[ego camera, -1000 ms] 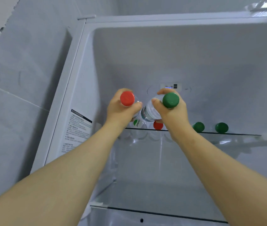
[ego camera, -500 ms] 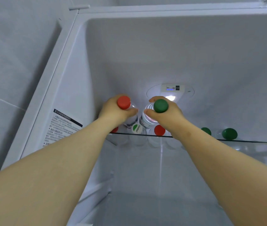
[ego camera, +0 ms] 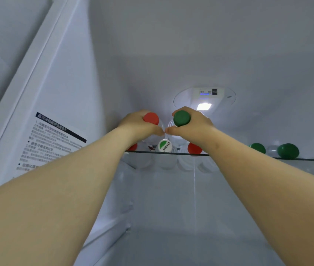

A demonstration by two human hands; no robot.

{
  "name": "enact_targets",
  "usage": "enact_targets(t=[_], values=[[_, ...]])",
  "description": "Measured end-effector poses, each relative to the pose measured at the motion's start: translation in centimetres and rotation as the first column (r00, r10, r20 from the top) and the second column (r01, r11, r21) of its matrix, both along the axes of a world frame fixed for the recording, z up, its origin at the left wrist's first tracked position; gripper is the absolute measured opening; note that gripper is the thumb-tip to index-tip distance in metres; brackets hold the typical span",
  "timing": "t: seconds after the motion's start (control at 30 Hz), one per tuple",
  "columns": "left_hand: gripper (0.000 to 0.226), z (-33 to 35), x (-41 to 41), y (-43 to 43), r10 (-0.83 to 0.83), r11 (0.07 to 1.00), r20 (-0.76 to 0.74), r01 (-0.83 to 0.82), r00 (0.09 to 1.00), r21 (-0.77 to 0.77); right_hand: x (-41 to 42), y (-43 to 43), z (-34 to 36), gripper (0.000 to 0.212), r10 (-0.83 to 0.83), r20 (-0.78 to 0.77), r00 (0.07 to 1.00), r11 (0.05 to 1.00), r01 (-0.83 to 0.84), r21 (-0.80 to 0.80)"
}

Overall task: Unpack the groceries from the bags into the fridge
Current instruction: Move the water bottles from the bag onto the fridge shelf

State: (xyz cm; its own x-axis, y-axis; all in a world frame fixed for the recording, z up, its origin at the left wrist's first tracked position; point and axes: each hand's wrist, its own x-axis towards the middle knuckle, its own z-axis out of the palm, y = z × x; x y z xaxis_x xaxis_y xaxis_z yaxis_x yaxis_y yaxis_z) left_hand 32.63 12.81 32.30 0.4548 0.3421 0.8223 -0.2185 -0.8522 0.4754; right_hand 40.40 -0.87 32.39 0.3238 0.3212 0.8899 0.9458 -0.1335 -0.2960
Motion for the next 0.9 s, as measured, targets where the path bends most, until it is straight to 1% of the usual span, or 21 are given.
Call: enact_targets(t=[0.07,0.1,0.17,0.23,0.3,0.4,0.5,0.57,0.63,0.73,0.77,0.83,0.9], values=[[0.028,0.0,-0.2,-0.3,-0.077,0.996,0.006,0.077,0.997,-0.043,0.0,0.0,0.1,0.036,0.073,-0.062,0.995,0.997,-0.075,-0.028],[0.024,0.0,-0.3,-0.4,-0.087,0.995,0.019,0.088,0.996,-0.057,0.0,0.0,0.0,0.035,0.104,-0.098,0.990,0.994,-0.108,-0.035],[0.031,-0.1,-0.3,-0.5,-0.032,0.998,0.035,0.034,0.999,-0.054,0.2,0.0,0.0,0.034,0.106,-0.137,0.985,0.993,-0.112,-0.036],[0.035,-0.2,-0.2,-0.6,0.055,0.998,0.053,-0.053,0.997,-0.030,0.5,-0.1,-0.1,0.030,0.048,-0.128,0.991,0.999,-0.049,-0.008],[0.033,-0.3,-0.1,-0.8,0.107,0.994,0.066,-0.108,0.992,0.014,0.5,-0.3,-0.1,0.032,-0.013,-0.098,0.995,0.999,0.017,0.044],[0.025,-0.4,0.1,-0.7,0.241,0.952,0.049,-0.246,0.969,0.184,0.2,-0.4,-0.3,0.041,-0.124,0.027,0.992,0.990,0.121,0.079],[0.024,-0.5,0.3,-0.6,0.327,0.906,-0.014,-0.309,0.945,0.289,-0.4,-0.5,-0.6,0.039,-0.232,0.146,0.962,0.973,0.228,0.043],[0.027,-0.7,0.4,-0.7,0.334,0.898,-0.065,-0.297,0.940,0.324,-0.5,-0.4,-0.7,0.032,-0.278,0.190,0.942,0.957,0.288,-0.027],[0.030,-0.8,0.4,-0.7,0.338,0.891,-0.083,-0.290,0.938,0.349,-0.6,-0.1,-0.7,0.027,-0.324,0.213,0.922,0.933,0.348,-0.088],[0.033,-0.8,0.2,-1.1,0.354,0.889,-0.088,-0.306,0.931,0.342,-0.5,0.3,-0.5,0.029,-0.414,0.245,0.877,0.878,0.456,-0.148],[0.031,-0.8,0.1,-1.1,0.343,0.898,-0.091,-0.298,0.935,0.323,-0.3,0.3,-0.4,0.028,-0.427,0.241,0.871,0.867,0.471,-0.164],[0.019,-0.6,0.0,-1.2,0.291,0.921,-0.064,-0.261,0.955,0.287,0.1,0.3,-0.4,0.026,-0.429,0.214,0.878,0.862,0.469,-0.194],[0.015,-0.3,0.2,-0.9,0.283,0.918,-0.029,-0.262,0.959,0.298,0.6,0.4,-0.4,0.030,-0.432,0.208,0.877,0.856,0.472,-0.212]])
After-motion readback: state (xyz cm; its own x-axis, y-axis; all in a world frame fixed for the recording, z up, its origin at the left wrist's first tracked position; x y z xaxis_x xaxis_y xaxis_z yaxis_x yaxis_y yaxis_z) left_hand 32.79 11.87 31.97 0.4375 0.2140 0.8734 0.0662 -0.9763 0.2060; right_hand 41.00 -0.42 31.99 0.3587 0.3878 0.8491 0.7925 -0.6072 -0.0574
